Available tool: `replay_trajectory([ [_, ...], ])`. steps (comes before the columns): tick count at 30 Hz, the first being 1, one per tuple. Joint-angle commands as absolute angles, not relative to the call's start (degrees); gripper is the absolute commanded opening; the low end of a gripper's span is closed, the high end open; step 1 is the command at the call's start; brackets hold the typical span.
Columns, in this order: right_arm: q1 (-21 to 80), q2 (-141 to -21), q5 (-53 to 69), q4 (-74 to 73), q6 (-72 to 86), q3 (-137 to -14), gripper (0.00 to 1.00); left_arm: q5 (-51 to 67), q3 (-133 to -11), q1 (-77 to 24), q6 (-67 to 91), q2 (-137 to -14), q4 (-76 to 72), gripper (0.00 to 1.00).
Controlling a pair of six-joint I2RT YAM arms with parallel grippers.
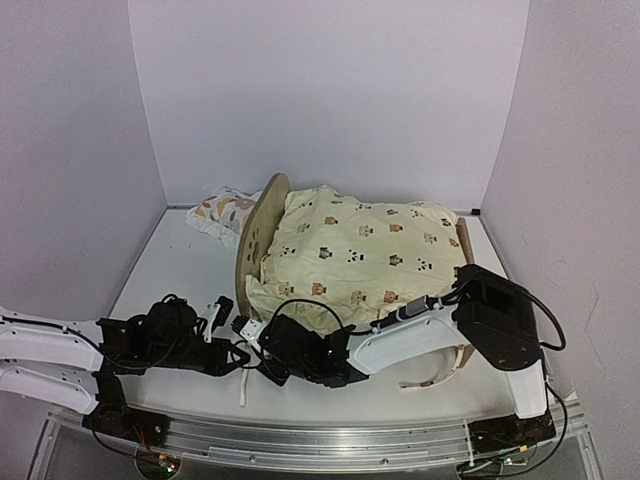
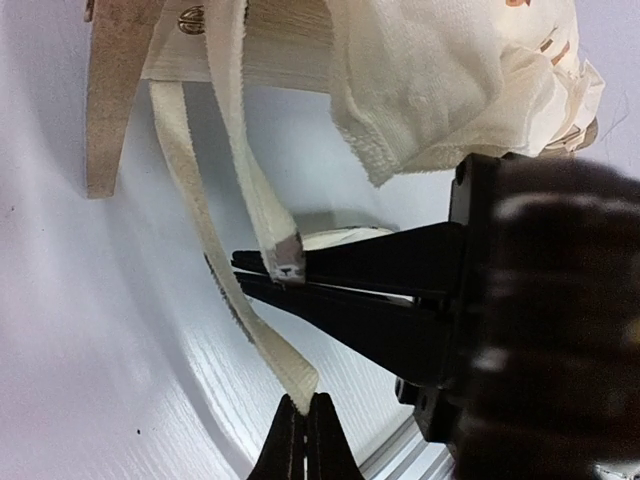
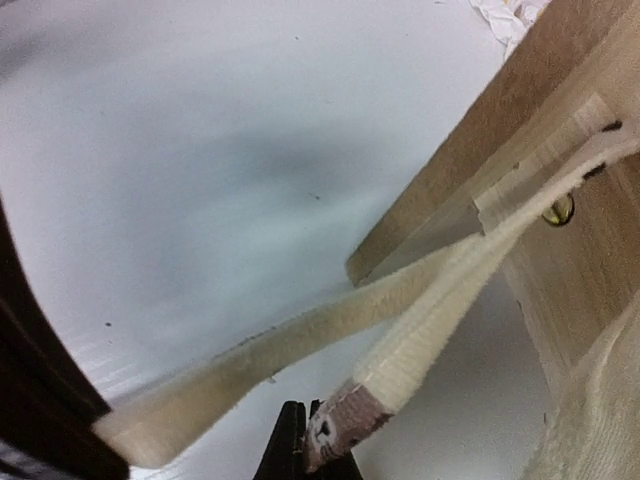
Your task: Set up the pet bed
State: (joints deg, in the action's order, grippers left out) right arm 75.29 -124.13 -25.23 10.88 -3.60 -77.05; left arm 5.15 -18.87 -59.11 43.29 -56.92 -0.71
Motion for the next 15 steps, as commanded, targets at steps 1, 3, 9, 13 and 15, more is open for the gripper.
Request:
replay_trajectory([
  [1,75.6,-117.0,-22.7,11.4,2.2,-81.6,0.00,2.8,-18.6,-59.3,42.2,-54.6,1.8,0.00],
  [3,75.4,-115.8,-24.7,11.4,4.0,-82.7,0.00,2.0,-18.7,-59.3,42.2,-53.5,2.5,0.00],
  [9,72.2,-112.7,-26.7,11.9,16.3,-80.9,0.00,0.5,-19.0,-59.3,42.1,-51.1,3.8,0.00],
  [13,66.1,-110.3,-18.1,19.1,34.5,-75.2,0.00,-0.7,-19.1,-59.3,42.0,-50.6,3.8,0.00],
  [15,64.2,-110.2,-15.1,22.1,39.8,-73.4,0.00,-1.4,-19.4,-59.3,42.0,-50.5,3.9,0.00],
])
